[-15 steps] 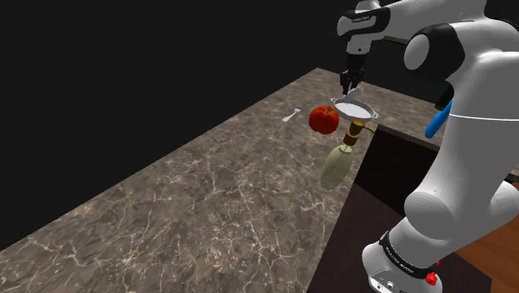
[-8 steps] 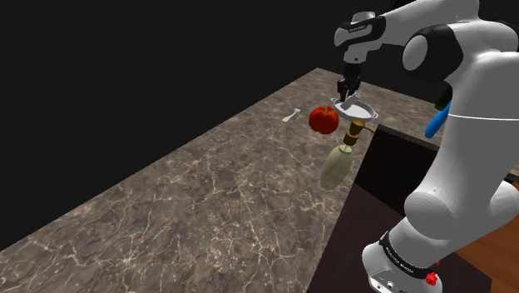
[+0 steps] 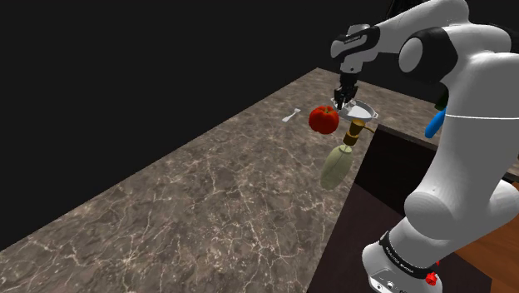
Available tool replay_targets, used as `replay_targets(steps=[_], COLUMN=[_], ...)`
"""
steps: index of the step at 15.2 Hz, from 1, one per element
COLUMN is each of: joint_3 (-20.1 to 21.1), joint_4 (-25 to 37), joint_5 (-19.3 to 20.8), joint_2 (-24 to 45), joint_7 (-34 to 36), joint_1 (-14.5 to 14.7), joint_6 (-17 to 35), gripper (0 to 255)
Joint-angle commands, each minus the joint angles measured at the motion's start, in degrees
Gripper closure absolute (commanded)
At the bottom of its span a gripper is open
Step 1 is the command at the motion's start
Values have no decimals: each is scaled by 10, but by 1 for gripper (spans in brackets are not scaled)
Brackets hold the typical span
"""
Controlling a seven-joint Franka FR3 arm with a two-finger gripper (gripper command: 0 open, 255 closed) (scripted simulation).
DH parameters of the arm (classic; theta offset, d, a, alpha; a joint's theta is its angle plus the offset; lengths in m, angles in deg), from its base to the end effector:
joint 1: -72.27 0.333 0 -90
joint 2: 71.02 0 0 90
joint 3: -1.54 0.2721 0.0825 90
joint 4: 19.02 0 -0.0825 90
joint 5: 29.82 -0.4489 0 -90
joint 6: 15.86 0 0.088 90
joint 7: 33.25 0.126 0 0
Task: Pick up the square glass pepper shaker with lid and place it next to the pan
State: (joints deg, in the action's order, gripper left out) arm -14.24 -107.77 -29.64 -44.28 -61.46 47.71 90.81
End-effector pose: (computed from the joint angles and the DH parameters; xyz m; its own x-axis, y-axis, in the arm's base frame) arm 0.5469 -0.4452 0.2933 0.9650 -0.1907 -0.1802 -0.1855 -0.9816 0.0454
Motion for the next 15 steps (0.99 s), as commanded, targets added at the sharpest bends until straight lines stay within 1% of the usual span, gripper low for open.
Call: replay_targets(steps=[1,6,14,15], joint_3=[1,3,3,3], joint_4=[-10,-29,-29,-29], joint_5=[-1,-4,-4,-4], joint_2=[5,20,20,20], joint_7=[1,2,2,2], joint_1=[0,-1,-1,-1], joint_6=[15,49,49,49], gripper=[255,255,255,0])
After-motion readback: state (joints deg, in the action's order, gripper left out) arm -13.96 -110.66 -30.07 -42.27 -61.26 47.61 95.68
